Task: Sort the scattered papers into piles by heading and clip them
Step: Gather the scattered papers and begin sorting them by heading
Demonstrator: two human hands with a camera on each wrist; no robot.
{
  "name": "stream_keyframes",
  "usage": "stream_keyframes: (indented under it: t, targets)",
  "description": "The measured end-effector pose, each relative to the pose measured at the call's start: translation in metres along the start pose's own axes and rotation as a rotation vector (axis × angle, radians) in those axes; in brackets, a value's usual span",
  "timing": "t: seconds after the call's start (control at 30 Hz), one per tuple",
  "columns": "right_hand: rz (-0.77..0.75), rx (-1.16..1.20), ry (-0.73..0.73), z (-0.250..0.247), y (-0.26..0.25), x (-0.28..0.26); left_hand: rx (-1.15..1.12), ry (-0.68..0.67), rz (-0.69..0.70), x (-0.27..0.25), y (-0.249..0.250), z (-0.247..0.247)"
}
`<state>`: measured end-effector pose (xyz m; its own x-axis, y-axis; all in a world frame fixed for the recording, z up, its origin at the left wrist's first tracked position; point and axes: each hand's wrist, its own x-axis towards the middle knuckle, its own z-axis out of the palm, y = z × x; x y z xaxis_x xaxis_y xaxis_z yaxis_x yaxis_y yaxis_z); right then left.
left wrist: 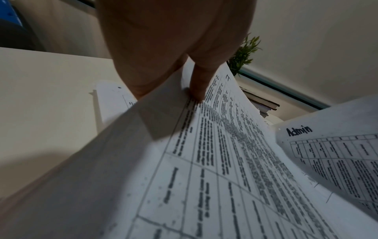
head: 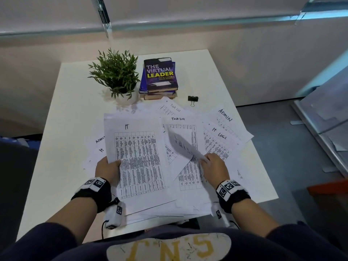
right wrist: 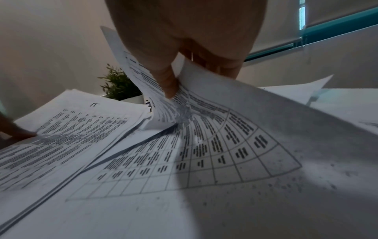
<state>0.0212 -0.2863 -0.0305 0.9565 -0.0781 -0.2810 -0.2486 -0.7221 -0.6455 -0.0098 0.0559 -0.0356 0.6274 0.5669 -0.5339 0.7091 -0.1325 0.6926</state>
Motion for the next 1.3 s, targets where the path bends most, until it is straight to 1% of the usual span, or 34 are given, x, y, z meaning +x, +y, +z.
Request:
stream_keyframes:
  t: [0.03,0.13,0.2,0.27,0.33,0.37,0.43,0.53,0.63,0.7,0.8,0.87,0.97,1.1,1.23,1.3]
  targets:
    - [0.052,0.06,0.027,-0.004,0.002,0.005,0.001,-0.001,-0.003,0.001,-0.001,0.0]
    - [0.288,0.161,0.093,-0.016,0.022,0.027,0.011,0.002,0.002,0.0,0.0,-0.001]
    - [0.443,0.149,0.088,-0.023,0.034,0.038,0.033,0.006,0.018,-0.002,0.001,0.0]
    - [0.599,0.049,0.061,-0.026,0.043,0.043,0.037,0.004,0.035,-0.002,0.002,0.001]
    - [0.665,0.001,0.05,-0.026,0.048,0.043,0.029,0.001,0.034,-0.004,0.004,0.001]
    - [0.666,0.011,0.056,-0.026,0.047,0.043,0.019,-0.001,0.035,-0.004,0.005,0.001]
    - [0.621,0.1,0.06,-0.023,0.049,0.044,0.01,-0.004,0.044,-0.005,0.005,0.002]
    - [0.531,0.197,0.143,-0.021,0.043,0.04,-0.003,0.004,0.055,-0.009,0.009,0.003]
    - [0.506,0.231,0.231,-0.023,0.038,0.036,-0.021,-0.002,0.048,-0.009,0.009,0.003]
    - [0.501,0.297,0.297,-0.026,0.038,0.035,-0.032,-0.01,0.044,-0.008,0.009,0.004]
    - [0.451,0.403,0.395,-0.045,0.031,0.036,-0.048,-0.009,0.047,-0.009,0.011,0.005]
    - [0.41,0.368,0.396,-0.065,0.022,0.04,-0.073,-0.009,0.04,-0.011,0.012,0.005]
    - [0.266,0.2,0.352,-0.1,0.007,0.048,-0.082,-0.006,0.045,-0.011,0.014,0.004]
    - [0.024,0.018,0.4,-0.147,-0.033,0.047,-0.094,-0.017,0.049,-0.01,0.019,0.004]
    - [-0.235,0.004,0.483,-0.183,-0.078,0.04,-0.094,-0.035,0.076,-0.012,0.029,0.005]
    - [-0.343,0.058,0.475,-0.192,-0.097,0.04,-0.1,-0.042,0.089,-0.014,0.035,0.006]
